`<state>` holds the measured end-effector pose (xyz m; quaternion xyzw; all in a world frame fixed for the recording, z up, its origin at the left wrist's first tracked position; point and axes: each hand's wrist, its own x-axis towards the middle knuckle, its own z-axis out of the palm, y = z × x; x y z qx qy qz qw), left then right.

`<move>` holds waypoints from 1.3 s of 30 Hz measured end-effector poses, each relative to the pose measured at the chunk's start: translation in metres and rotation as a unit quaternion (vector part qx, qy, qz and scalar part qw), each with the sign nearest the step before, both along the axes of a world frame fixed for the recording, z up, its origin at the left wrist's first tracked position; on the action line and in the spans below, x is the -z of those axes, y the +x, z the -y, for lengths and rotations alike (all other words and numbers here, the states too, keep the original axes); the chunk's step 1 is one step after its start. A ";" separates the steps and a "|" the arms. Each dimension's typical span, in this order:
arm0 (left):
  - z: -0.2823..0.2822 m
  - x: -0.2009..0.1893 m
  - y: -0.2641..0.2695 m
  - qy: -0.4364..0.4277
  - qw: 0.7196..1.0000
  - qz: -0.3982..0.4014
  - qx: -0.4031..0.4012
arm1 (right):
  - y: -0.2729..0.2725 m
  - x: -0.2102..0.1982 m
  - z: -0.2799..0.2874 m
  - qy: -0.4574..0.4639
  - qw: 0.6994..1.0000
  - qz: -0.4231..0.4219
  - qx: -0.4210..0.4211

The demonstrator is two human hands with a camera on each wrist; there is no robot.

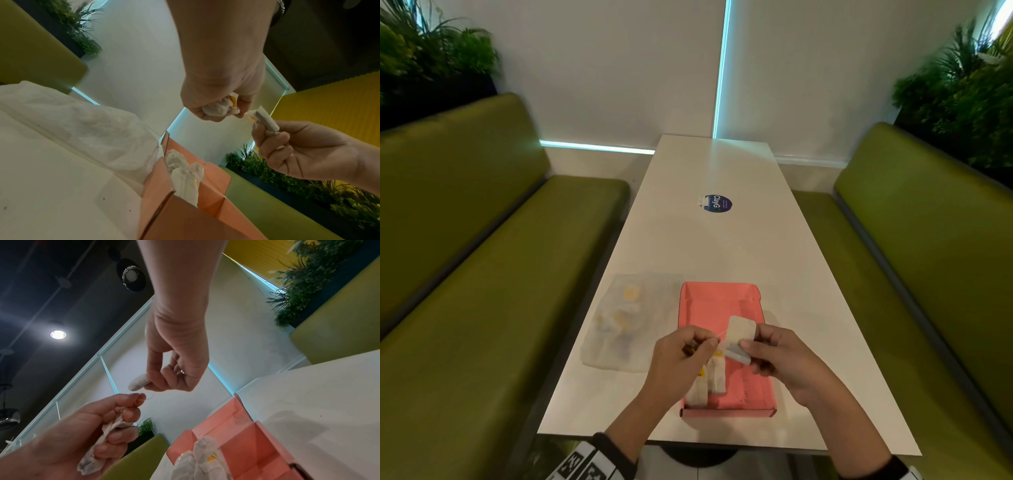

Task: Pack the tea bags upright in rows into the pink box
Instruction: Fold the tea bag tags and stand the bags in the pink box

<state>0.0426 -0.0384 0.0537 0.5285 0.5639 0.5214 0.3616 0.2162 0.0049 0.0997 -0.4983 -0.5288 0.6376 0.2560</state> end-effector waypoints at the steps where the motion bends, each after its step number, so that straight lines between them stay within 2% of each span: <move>1: 0.001 -0.002 0.000 -0.018 1.000 0.012 0.013 | -0.001 0.000 0.000 -0.019 1.000 -0.024 0.003; 4: 0.005 -0.005 0.002 -0.045 0.997 0.031 0.045 | -0.003 0.001 -0.002 -0.071 0.994 -0.081 0.022; 7: 0.008 -0.009 0.004 -0.036 0.996 0.049 0.060 | -0.005 0.004 -0.003 -0.099 0.989 -0.105 0.037; 15: 0.008 -0.015 0.003 -0.044 0.991 0.102 0.071 | -0.010 0.009 -0.004 -0.077 0.992 -0.076 0.066; 19: 0.007 -0.012 0.003 0.003 0.994 0.068 0.080 | -0.013 0.010 -0.003 -0.049 0.994 -0.047 0.089; 23: 0.006 -0.006 0.004 0.048 0.996 -0.002 0.078 | -0.016 0.009 -0.002 -0.021 0.994 -0.029 0.104; 28: 0.006 -0.001 0.003 0.034 0.997 -0.035 0.054 | -0.017 0.005 0.001 0.001 0.995 -0.025 0.100; 32: 0.005 0.001 -0.001 0.017 1.000 -0.010 0.008 | -0.016 0.003 0.002 0.038 0.994 0.001 0.106; 36: 0.007 -0.003 0.002 0.044 0.998 -0.035 -0.010 | -0.017 0.007 0.005 0.087 0.990 0.037 0.105; 39: 0.008 -0.006 0.006 0.025 0.996 -0.081 -0.011 | -0.020 0.008 0.008 0.105 0.989 0.053 0.085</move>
